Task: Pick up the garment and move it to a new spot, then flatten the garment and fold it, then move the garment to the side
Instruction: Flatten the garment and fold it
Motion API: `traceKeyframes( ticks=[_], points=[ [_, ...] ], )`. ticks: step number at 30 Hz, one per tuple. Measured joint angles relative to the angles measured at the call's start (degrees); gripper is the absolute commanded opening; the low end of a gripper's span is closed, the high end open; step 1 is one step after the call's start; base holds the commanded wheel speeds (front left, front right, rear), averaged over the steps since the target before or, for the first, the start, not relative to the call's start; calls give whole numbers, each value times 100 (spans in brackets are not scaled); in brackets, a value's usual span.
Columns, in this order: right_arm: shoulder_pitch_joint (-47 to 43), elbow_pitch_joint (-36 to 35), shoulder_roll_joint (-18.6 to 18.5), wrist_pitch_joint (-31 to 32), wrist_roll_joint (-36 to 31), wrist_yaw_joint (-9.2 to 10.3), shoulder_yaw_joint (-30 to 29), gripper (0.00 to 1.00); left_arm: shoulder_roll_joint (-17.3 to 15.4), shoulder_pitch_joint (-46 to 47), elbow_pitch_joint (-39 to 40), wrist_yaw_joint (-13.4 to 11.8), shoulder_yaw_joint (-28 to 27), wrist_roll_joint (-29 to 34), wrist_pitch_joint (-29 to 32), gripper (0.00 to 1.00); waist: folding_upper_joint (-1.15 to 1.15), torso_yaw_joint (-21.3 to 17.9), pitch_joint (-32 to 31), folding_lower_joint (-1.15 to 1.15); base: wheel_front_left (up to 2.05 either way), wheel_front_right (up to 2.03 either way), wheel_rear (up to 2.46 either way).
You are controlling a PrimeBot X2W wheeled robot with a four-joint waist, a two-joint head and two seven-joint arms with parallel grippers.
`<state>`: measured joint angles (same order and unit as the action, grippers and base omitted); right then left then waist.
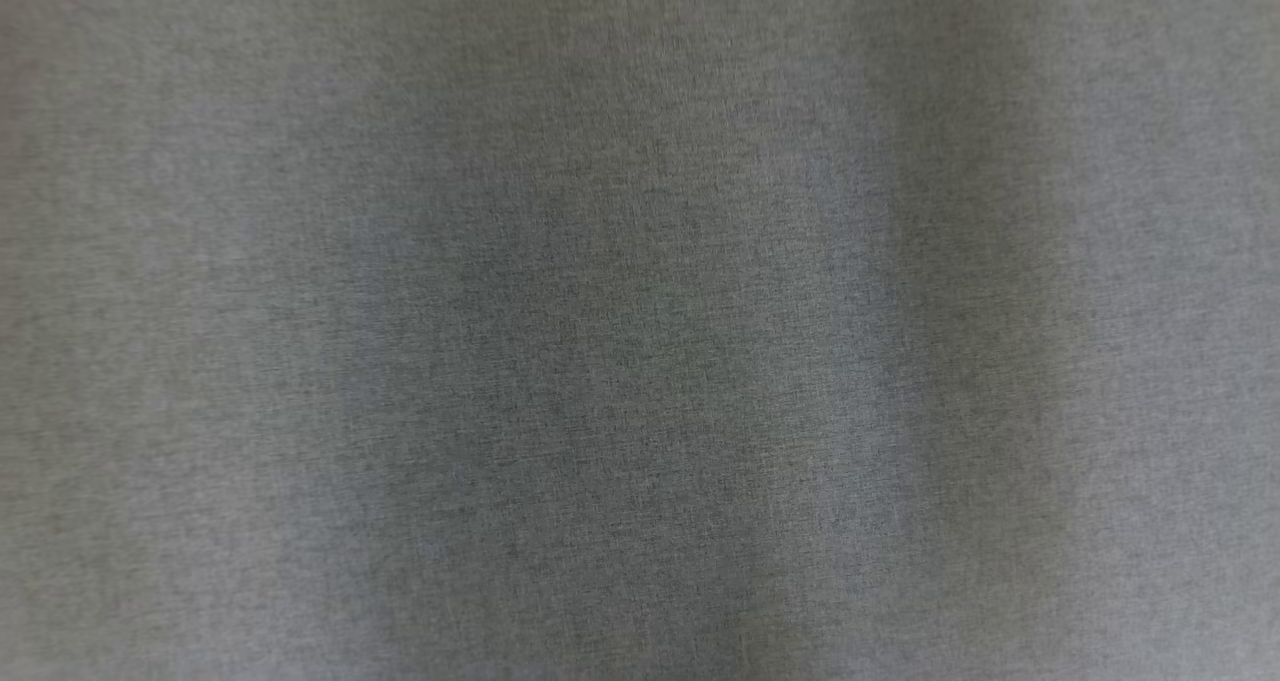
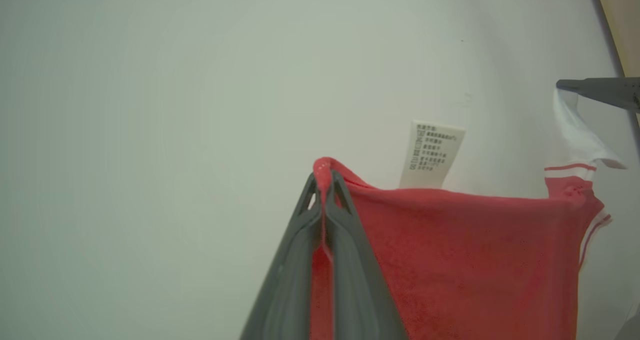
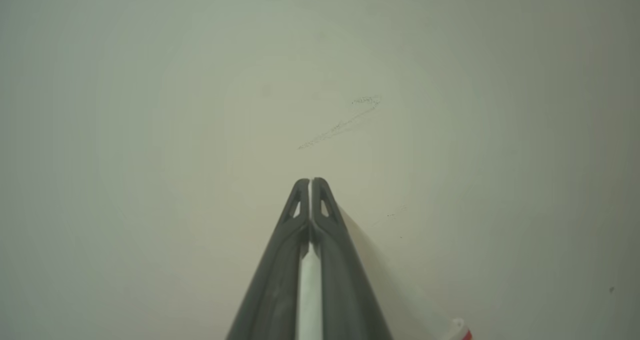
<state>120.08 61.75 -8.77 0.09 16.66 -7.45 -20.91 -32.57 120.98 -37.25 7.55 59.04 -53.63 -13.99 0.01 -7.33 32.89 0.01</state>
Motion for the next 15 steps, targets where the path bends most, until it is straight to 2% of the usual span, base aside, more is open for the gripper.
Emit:
traceKeyframes(
  ticks=[10,15],
  points=[
    [86,376,-135,-168,-4,0,43,0,-318,139,75,0,811,-493,-103,0,0,-236,320,0,0,0,0],
    [-154,371,-281,-108,157,0,202,0,-553,-86,250,0,925,-664,-105,0,1,-375,290,0,0,0,0]
  ],
)
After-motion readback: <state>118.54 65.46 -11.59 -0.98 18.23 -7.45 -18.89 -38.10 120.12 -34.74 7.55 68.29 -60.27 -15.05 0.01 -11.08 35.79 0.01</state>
